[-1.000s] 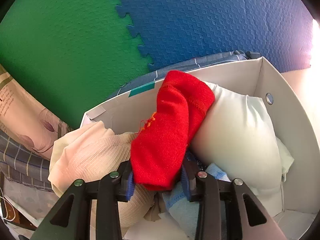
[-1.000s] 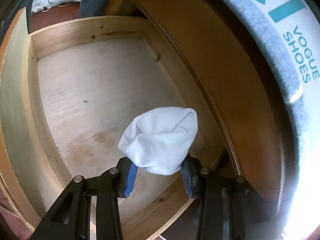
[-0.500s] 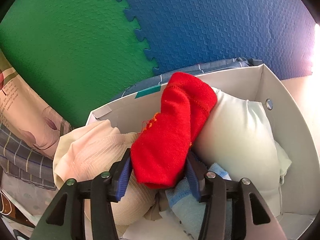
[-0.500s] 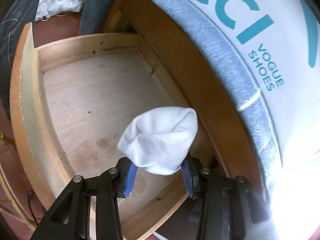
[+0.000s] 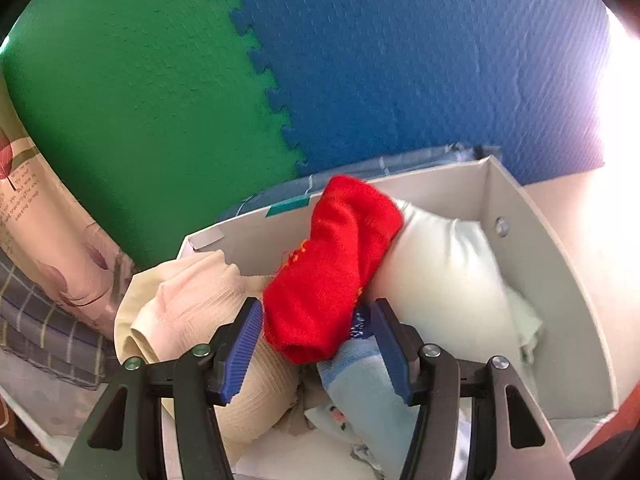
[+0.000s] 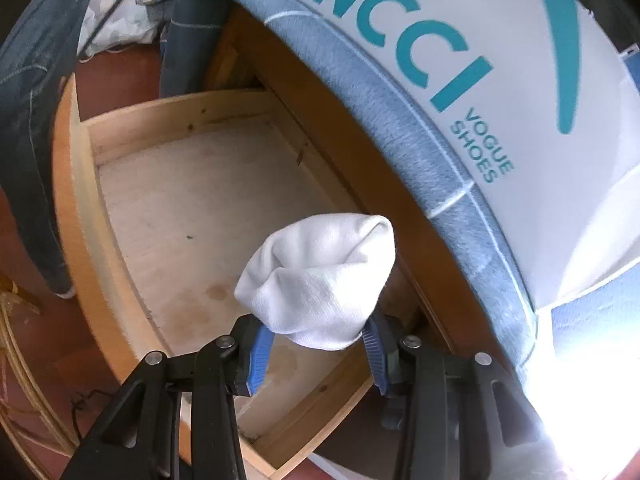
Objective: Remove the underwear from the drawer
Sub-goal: 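Lower red sock into box and open left gripper while right lifts white sock, then carry the white sock up over the box with the right gripper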
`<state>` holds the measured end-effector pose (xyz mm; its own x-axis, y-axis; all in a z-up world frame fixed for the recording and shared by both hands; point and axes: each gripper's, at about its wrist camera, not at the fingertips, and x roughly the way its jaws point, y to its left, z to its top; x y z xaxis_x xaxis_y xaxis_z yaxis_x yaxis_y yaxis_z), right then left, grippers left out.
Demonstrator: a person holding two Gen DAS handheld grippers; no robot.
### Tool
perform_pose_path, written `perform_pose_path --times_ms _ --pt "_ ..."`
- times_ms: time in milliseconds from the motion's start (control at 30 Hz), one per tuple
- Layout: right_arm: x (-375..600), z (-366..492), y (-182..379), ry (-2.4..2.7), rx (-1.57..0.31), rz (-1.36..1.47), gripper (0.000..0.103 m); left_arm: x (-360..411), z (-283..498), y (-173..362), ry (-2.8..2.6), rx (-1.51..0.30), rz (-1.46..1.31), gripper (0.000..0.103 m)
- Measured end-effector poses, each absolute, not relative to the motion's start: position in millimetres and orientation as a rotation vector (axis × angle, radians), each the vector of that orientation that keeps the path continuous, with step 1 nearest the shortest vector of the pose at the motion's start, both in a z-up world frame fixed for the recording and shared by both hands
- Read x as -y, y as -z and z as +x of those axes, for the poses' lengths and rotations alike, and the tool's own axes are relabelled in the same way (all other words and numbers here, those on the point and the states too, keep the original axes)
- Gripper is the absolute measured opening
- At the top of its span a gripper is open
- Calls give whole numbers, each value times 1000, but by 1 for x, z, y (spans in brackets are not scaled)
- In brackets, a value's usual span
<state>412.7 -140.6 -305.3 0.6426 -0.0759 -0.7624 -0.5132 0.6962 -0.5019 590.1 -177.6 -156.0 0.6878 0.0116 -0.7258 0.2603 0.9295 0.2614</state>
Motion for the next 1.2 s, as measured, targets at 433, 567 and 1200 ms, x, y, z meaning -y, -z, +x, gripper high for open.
perform_pose_path --times_ms 433,567,1200 --pt "177 374 246 -246 -809 -588 38 107 533 140 188 -598 273 66" --pt "187 361 231 -250 -818 -572 38 78 495 143 216 -508 225 68" --pt "227 378 138 -111 -707 -512 38 -11 438 267 101 -648 115 74"
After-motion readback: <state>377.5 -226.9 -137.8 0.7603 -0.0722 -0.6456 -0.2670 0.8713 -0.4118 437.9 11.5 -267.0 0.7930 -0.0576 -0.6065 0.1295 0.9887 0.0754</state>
